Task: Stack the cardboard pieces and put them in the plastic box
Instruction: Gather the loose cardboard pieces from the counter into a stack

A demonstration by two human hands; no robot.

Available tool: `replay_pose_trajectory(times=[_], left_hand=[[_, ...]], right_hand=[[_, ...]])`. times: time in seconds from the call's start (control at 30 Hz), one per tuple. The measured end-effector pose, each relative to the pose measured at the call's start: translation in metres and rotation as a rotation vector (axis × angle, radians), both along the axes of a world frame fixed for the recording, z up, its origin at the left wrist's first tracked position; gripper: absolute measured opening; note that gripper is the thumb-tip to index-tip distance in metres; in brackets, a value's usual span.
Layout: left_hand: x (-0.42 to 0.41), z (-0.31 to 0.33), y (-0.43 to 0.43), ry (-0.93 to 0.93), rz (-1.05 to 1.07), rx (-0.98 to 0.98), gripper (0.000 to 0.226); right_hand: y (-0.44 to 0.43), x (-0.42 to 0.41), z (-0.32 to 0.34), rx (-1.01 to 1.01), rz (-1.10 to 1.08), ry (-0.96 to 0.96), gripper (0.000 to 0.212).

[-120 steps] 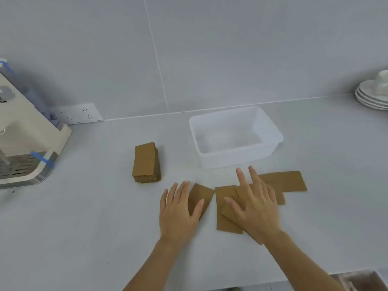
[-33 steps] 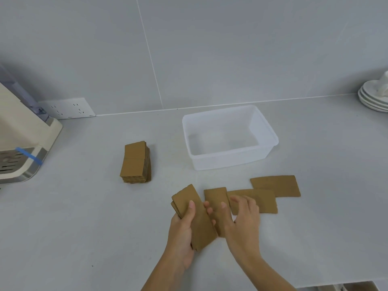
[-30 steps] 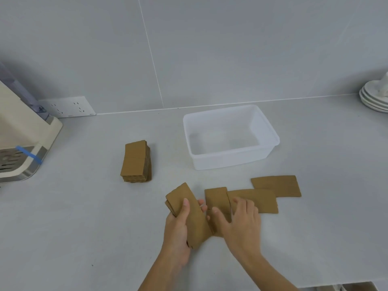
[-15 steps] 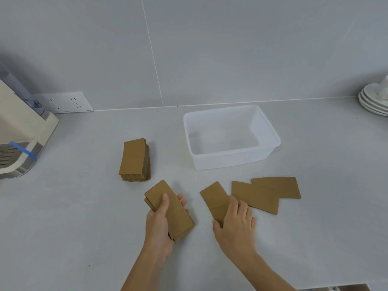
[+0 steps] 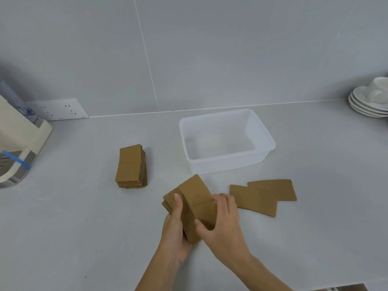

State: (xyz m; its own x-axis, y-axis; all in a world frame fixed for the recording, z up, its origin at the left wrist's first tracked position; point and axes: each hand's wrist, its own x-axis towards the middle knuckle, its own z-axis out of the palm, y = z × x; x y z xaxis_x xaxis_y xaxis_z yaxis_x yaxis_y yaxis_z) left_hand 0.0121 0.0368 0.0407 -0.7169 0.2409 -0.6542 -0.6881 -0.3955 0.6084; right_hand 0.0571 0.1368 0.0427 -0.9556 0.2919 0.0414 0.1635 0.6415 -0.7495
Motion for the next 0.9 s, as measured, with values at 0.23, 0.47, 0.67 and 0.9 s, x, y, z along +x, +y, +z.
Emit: replay_pose_trajectory(times=[0.23, 0.47, 0.67, 0.9], left_hand=[[0.001, 0.0, 0.007, 0.004, -0.037, 0.195, 0.047], [-0.005, -0.002, 0.012, -0.03, -0.1, 0.126, 0.044], [-0.013, -0.006, 0.022, -0.062, -0.044, 0.179, 0.032], [-0.014, -0.008, 0.032, -0.092, -0.074, 0.215, 0.032]], right_hand=[[-0.003, 0.001, -0.009, -0.028, 0.05, -0.017, 0.06], [0.023, -0.002, -0.009, -0.1, 0.114, -0.027, 0.039], [0.084, -0.011, -0.028, 0.325, -0.157, -0.127, 0.041], [0.119, -0.003, -0.04, 0.482, -0.069, -0.257, 0.07]])
